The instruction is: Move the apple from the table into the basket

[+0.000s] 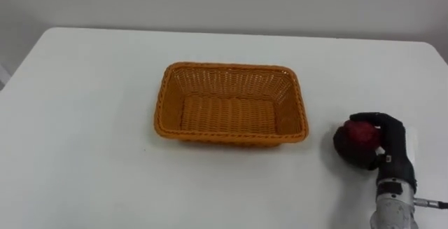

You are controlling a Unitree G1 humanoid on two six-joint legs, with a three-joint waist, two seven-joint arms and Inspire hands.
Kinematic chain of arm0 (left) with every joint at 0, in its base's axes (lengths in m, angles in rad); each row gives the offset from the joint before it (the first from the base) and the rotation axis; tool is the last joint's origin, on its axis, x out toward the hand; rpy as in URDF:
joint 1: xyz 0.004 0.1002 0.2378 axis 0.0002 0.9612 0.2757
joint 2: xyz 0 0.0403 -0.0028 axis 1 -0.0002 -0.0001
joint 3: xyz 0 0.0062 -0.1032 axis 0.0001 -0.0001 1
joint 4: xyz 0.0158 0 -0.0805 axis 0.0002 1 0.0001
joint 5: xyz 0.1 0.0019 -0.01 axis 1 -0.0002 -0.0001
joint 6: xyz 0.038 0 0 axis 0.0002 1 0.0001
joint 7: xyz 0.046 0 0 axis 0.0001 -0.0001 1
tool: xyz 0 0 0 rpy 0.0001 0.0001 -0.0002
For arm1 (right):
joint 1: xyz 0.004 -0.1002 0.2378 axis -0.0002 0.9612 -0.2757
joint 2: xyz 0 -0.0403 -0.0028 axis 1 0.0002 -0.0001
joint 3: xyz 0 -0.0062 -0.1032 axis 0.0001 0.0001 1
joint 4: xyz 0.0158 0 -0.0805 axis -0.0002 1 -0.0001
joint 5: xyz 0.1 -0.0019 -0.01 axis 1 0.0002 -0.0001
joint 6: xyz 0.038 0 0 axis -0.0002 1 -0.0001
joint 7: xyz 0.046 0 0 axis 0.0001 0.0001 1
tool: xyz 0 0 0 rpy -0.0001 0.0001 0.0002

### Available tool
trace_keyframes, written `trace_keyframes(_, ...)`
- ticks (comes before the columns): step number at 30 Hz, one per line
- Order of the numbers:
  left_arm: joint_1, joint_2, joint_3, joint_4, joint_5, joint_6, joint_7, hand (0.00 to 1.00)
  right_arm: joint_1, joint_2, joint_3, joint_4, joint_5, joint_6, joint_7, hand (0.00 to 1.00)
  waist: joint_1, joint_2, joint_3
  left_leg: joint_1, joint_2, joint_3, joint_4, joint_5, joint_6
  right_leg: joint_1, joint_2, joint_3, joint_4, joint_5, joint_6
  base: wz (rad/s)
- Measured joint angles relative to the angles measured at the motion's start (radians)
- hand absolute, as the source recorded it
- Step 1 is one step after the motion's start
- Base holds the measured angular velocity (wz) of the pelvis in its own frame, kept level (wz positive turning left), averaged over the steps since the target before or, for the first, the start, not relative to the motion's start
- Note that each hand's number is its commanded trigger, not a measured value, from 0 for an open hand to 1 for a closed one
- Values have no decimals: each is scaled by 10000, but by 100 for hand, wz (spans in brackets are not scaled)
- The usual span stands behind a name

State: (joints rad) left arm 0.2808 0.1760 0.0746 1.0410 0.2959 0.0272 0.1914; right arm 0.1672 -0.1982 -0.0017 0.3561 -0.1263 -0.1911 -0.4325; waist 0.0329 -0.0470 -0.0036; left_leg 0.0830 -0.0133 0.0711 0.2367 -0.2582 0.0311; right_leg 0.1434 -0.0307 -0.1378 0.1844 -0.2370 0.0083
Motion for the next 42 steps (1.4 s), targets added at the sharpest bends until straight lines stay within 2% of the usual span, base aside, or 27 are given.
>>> trace_keyframes(4, 19, 0, 5, 7, -1, -24, -69, 0, 325, -1, 47, -653, 43, 142, 97, 100, 14, 62, -11, -11, -1, 72, -10, 0, 0, -19, -3, 46, 10, 0, 0, -4)
trace_keyframes(12, -80, -2, 14, 217, -92, -44, -273, 0, 270, -32, 88, -1338, -75, 515, 216, 100, 24, 147, -13, -60, -4, 78, 6, 1, 1, -81, -16, 15, 59, 0, 0, -1)
trace_keyframes(14, -72, -2, 14, 215, -89, -45, -302, 0, 223, -117, 81, -1775, -73, 525, 215, 100, 16, 147, -14, -92, 1, 78, 10, 5, -2, -171, -16, 20, 101, 0, 0, 0)
trace_keyframes(16, -85, 0, 13, 210, -86, -51, -357, 0, -37, -399, 79, -2243, -72, 524, 215, 100, 22, 128, -2, -185, 3, 80, 10, 23, 1, -320, -18, 34, 208, 0, 1, 0)
trace_keyframes(22, -103, 32, 25, 194, -84, -129, -563, 0, -487, -828, 62, -3423, -44, 524, 216, 100, 68, -4, 81, -171, -1, 80, -5, 25, 2, -312, -16, 64, 193, 0, 0, 0)
trace_keyframes(27, -79, 52, 53, 298, 104, -129, -744, 0, -492, -823, -23, -4668, -72, 527, 344, 100, 79, -31, 91, -142, 0, 46, -21, 24, 2, -250, -13, -33, 153, 0, 0, 2)
trace_keyframes(36, -116, 79, 16, 413, 106, -146, -955, 0, -679, -818, 26, -6116, -71, 494, 507, 100, 470, -88, 67, -121, -8, -8, -64, 26, -1, -219, -15, -66, 76, 0, 1, 1)
trace_keyframes(42, -256, 86, -41, 653, -119, -210, -923, 0, -901, -821, 840, -6335, -124, 499, 1086, 100, 569, -149, 36, -161, -3, -104, -41, 34, -15, -198, -2, -106, 11, 2, -2, 2)
